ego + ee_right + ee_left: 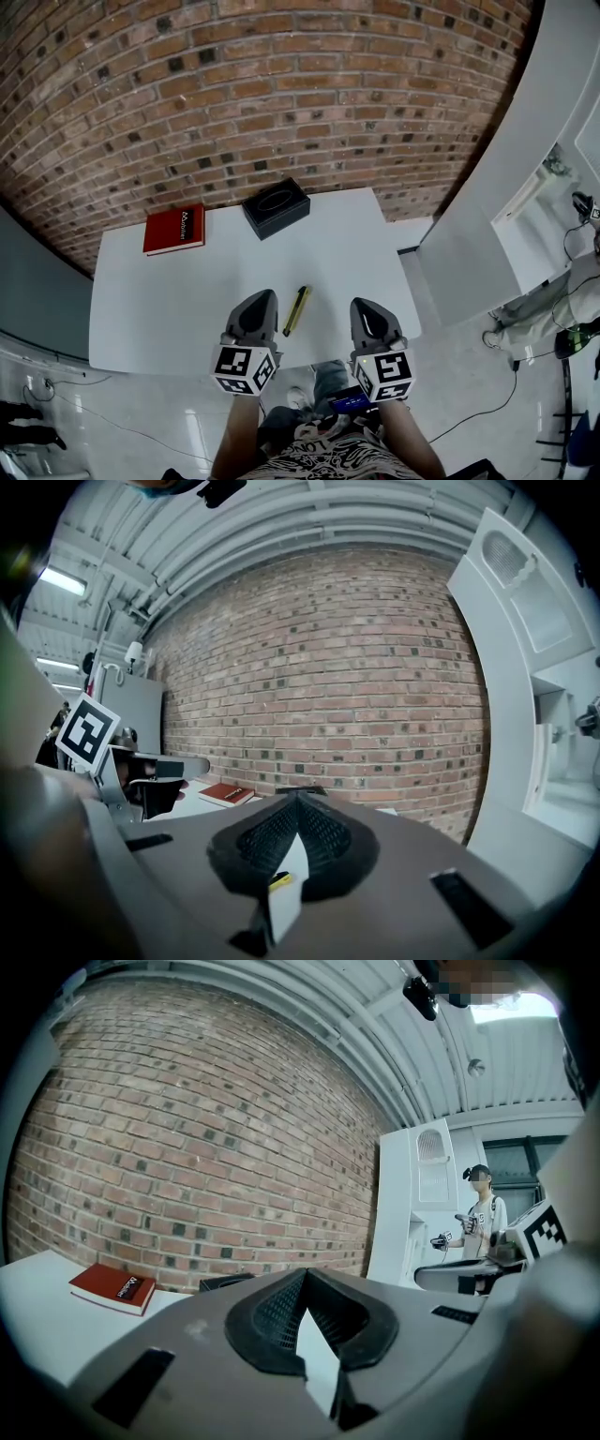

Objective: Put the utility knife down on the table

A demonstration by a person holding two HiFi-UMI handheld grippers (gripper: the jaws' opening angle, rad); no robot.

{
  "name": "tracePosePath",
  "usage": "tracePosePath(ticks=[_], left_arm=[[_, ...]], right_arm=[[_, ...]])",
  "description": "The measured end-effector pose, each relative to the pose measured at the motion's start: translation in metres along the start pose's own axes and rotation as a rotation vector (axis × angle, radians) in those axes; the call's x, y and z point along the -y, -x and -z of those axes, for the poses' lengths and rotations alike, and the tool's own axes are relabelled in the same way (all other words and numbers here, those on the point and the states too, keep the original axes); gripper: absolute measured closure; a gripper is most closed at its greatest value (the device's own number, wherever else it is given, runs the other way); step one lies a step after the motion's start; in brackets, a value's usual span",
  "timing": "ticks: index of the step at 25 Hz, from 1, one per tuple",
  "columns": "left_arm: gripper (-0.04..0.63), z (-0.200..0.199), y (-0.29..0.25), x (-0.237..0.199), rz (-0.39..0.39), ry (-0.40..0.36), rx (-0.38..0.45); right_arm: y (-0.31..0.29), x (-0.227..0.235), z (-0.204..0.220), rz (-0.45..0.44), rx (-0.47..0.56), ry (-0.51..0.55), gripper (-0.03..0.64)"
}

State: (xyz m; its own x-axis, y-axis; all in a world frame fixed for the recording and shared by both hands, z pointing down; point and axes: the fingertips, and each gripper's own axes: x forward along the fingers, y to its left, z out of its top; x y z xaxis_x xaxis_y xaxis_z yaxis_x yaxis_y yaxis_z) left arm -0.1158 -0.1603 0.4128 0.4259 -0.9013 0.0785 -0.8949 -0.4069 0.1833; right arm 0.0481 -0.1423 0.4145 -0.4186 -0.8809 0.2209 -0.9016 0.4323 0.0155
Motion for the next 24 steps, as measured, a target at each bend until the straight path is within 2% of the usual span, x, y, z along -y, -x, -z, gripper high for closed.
tracePosePath(ticks=[24], left_arm=[[0.581, 0.016, -0.01, -0.012, 0.004, 0.028, -0.043]], right_arm=[[-0.006, 0.005, 0.007, 0.018, -0.011, -0.022, 0.614]])
